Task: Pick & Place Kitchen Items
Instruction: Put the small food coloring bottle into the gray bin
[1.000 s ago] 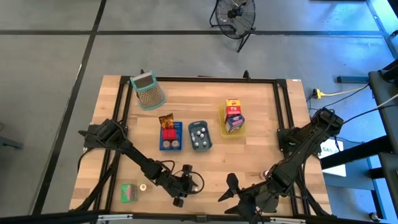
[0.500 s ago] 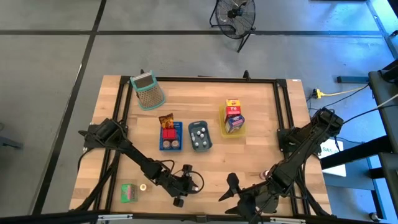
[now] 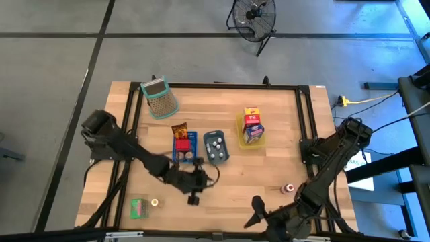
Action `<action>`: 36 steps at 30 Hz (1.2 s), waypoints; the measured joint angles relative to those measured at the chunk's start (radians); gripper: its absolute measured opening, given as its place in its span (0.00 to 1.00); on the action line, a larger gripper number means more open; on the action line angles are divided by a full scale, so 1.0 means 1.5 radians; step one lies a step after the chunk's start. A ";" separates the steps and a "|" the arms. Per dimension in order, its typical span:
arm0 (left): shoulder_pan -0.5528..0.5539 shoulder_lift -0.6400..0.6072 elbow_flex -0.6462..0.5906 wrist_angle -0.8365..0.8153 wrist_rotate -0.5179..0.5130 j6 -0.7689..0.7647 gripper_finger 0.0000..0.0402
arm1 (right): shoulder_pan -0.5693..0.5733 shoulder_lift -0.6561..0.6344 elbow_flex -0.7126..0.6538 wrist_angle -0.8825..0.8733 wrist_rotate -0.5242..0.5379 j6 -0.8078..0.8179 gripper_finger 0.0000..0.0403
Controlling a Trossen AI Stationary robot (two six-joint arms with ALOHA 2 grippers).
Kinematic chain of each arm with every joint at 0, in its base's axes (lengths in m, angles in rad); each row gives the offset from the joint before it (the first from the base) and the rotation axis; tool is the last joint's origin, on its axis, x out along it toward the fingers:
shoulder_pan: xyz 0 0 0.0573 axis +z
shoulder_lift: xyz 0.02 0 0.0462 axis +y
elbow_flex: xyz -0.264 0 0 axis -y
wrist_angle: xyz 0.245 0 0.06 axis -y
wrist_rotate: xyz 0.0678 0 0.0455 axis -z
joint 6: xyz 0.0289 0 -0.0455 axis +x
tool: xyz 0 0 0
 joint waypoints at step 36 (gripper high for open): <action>0.311 -0.106 -0.161 0.086 0.082 0.051 0.18 | 0.027 0.031 0.000 -0.014 0.003 -0.016 0.59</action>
